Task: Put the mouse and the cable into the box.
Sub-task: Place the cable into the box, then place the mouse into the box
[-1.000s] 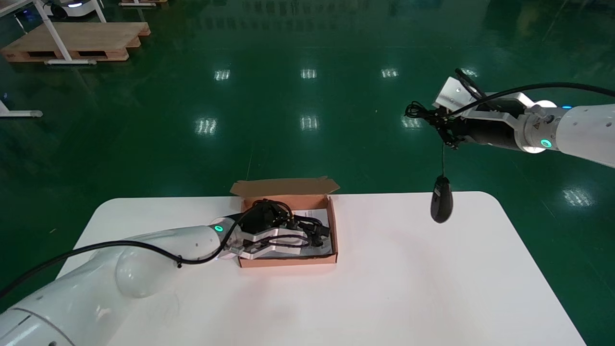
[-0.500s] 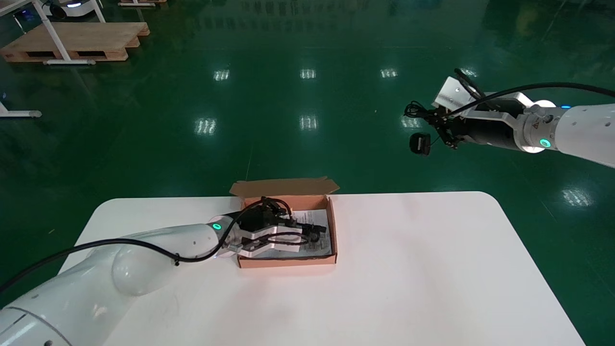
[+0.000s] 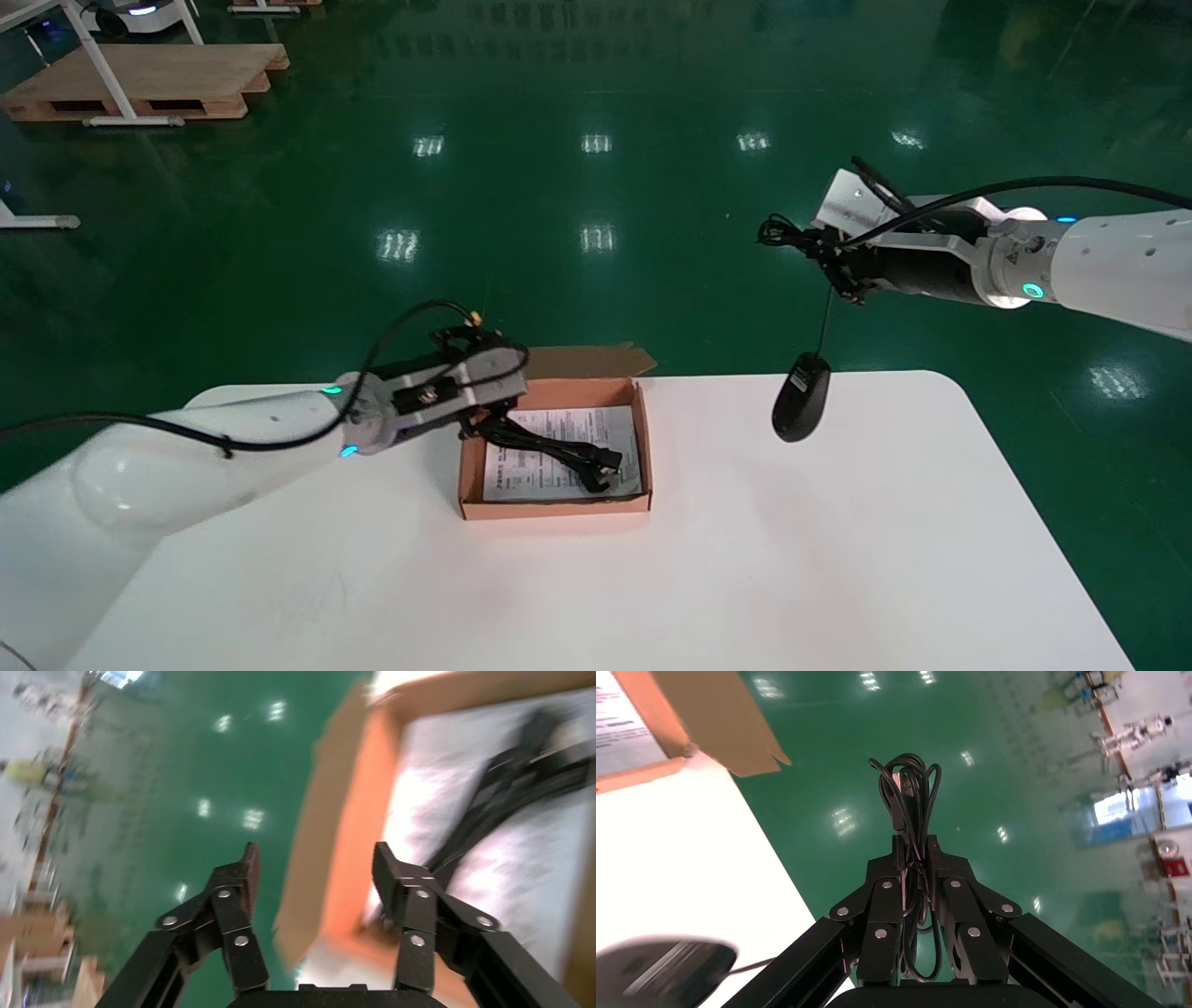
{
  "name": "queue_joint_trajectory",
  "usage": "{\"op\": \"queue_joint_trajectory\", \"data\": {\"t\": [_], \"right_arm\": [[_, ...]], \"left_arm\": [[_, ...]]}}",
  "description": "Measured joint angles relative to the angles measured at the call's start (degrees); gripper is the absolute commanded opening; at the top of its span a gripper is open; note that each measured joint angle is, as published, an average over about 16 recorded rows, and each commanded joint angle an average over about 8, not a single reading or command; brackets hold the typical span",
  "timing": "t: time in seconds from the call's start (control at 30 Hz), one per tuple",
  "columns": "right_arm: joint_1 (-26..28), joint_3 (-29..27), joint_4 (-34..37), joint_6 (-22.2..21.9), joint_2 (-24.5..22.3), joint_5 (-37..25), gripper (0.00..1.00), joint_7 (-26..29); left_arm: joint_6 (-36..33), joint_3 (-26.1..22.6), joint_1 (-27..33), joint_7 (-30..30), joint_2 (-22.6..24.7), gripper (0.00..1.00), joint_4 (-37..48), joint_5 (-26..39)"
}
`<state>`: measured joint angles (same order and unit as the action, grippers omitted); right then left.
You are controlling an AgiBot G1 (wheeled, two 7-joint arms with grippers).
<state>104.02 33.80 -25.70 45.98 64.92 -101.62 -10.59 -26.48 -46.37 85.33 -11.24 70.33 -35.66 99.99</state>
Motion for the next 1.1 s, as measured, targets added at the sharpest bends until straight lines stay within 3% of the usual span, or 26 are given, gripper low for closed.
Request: {"op": "queue_joint_trajectory", "data": {"t": [0.27, 0.6, 0.83, 1.1], "right_arm": [[-0.7, 0.18, 0.08, -0.11, 4.82, 1.23, 0.0, -4.22], [-2.34, 2.68, 0.74, -0.43, 12.02, 5.15, 0.0, -11.45], [-4.8, 9.9, -4.67, 0.2, 13.84, 10.64, 0.0, -12.94], [-6.77, 22.54, -11.47, -2.98, 14.03, 16.24, 0.0, -9.11]], "left_arm": [[2.04, 2.58, 2.07, 1.04, -4.18, 1.0, 1.93, -1.76], [3.41, 2.53, 3.09, 3.07, -4.83, 1.0, 3.5, -0.26], [3.46, 2.26, 3.06, 4.12, -4.93, 1.0, 3.09, 0.46], [3.51, 2.02, 2.97, 5.17, -5.09, 1.0, 2.58, 1.17]]}}
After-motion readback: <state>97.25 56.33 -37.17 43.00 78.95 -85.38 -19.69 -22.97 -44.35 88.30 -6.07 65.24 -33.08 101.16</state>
